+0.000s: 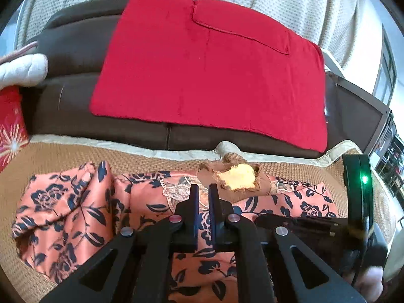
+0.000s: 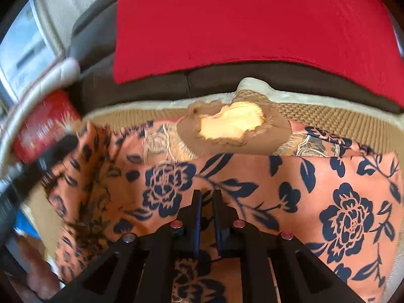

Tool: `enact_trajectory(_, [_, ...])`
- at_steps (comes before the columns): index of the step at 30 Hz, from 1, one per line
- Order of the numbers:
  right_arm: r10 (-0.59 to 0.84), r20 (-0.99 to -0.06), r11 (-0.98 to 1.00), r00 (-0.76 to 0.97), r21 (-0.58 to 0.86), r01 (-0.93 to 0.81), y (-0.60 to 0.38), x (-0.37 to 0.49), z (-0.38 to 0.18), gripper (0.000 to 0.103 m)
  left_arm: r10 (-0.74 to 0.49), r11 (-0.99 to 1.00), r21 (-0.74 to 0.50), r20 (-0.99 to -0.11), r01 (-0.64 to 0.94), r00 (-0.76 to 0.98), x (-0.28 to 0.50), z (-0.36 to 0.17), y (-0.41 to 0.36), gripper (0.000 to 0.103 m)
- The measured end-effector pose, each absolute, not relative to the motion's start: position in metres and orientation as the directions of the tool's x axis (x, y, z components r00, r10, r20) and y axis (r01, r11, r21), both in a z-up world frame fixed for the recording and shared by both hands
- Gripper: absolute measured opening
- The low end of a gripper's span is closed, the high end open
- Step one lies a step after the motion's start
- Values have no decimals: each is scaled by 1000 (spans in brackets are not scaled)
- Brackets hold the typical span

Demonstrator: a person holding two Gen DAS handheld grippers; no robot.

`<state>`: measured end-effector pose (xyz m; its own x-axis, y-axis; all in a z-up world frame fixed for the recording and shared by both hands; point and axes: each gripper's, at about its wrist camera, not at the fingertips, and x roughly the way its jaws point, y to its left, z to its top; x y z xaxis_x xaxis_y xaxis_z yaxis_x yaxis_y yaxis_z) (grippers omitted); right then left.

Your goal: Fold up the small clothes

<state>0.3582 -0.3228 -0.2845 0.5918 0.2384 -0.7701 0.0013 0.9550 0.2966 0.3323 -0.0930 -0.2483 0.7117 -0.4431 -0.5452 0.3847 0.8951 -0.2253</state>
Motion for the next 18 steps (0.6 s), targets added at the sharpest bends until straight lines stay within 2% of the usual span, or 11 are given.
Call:
enact_trajectory(1, [269,-757,943,595,334,-2,-328,359,-284,14,-438,899,-235,-535,371,723,334,-244,-85,12])
enact_trajectory(3, [341,-732,915,589,402,-30,-333,361,-284,13,-366,929,-241,-512,280,777,341,-235,-48,39])
enact_trajectory(4, [356,-727,909,587,415,-36,-330,362,-284,13,-300,951,-230,-499,209,813,343,-232,-27,64])
enact_trajectory(5, [376,-718,900,585,434,-45,-327,360,-283,13,-239,965,-219,-484,148,842,341,-231,-7,76])
enact_trajectory(8, [461,-681,854,568,514,-77,-322,363,-284,13,-69,977,-210,-490,-41,869,343,-231,56,77])
enact_trajectory(10, [522,-647,814,556,572,-99,-314,366,-284,22,-29,950,-280,-520,-138,854,343,-239,95,79])
enact_trajectory(11, [559,-624,788,545,606,-114,-305,368,-286,35,-21,933,-312,-541,-178,841,345,-246,111,79])
enact_trajectory(12, [588,-602,764,540,632,-127,-300,368,-285,61,-4,915,-330,-585,-233,811,349,-255,126,79])
enact_trajectory(13, [612,-578,742,540,655,-141,-292,367,-284,73,4,907,-331,-613,-261,790,352,-261,133,79])
enact_trajectory(14, [635,-547,719,545,676,-159,-282,364,-282,78,14,903,-320,-642,-285,767,354,-270,138,79])
enact_trajectory(18, [781,-399,556,480,794,-245,-240,364,-274,77,42,881,-298,-725,-368,687,364,-294,157,79])
